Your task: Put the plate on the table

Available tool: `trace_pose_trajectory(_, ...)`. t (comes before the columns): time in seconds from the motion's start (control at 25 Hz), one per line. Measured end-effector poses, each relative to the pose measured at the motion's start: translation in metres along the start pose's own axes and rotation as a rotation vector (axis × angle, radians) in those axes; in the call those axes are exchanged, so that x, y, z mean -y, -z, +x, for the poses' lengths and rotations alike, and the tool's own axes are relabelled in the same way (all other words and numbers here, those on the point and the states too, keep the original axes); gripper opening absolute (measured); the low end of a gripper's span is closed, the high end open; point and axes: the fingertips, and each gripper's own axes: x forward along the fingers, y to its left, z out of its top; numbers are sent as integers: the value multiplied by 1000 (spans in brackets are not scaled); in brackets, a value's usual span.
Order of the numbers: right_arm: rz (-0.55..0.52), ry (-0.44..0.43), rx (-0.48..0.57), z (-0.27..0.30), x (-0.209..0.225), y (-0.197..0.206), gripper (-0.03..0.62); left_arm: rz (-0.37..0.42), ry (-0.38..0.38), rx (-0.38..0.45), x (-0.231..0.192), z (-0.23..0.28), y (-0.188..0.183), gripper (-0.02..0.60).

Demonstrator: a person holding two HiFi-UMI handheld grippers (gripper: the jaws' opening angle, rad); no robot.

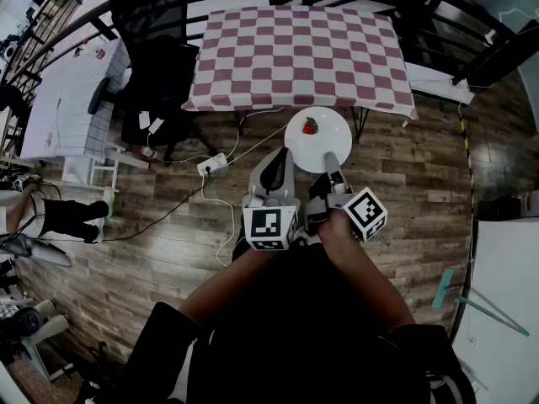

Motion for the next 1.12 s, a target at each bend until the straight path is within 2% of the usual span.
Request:
trace_pose_trajectory(0.08, 9, -58, 0, 1, -7, 0, 18, 7, -1, 2, 4, 0, -1, 9)
trace_pose_trajectory(0.16, 19, -78, 1, -1, -9, 0, 18, 12, 0, 5, 8, -1, -1, 10)
trace_pose_trajectory(0.64, 55, -51, 9, -14, 5, -12, 18, -2, -73, -9, -6, -14, 8, 9)
trace_pose_trajectory(0.84, 61, -41, -4, -12, 12, -7, 20, 9, -70, -26, -21, -17, 14, 9)
trace_pose_trajectory(1.12, 57, -41, 38, 9, 11, -17, 20, 21, -54, -55, -35, -2, 22, 9)
